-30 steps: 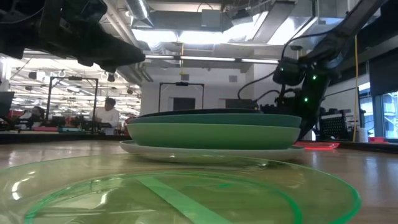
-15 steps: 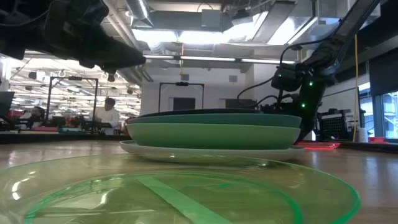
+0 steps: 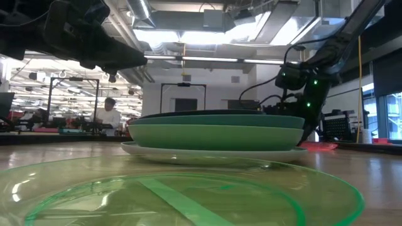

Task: Stack plastic plates
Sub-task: Stack the light pink plate on the orange plate

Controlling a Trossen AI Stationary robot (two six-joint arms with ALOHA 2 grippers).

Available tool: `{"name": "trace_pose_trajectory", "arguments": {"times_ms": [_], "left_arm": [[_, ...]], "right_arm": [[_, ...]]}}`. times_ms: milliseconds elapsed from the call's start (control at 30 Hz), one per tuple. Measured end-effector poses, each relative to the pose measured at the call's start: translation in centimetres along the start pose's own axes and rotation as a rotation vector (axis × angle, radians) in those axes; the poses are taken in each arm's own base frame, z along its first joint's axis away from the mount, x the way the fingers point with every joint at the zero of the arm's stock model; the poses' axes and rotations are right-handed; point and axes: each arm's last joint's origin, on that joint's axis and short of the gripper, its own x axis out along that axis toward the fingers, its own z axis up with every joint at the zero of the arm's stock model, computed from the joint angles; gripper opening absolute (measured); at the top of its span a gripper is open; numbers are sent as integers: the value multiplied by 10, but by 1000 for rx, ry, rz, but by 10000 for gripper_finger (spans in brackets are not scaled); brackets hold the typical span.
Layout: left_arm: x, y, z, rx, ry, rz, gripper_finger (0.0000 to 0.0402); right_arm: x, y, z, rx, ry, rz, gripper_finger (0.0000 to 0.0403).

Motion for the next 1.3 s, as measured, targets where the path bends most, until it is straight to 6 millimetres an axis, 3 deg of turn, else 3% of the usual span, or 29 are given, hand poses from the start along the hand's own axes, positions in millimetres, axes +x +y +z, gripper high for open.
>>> {"name": "trace_pose_trajectory", "arguments": {"times_ms": [267,733,967,1300], "left_arm": [[0,0,1,-2,-5,0,107],[0,0,1,-3,-9,-1,107],[0,0,1,-3,-9,-1,107],[0,0,1,-4,-9,-1,107]], "right_arm": [[-39,25,12,-147,-168,53,2],[-124,103,40,-484,-560,295,2],[-153,140,33,-630,-747,477,2],[-173,181,13,-744,-849,629,3]]}}
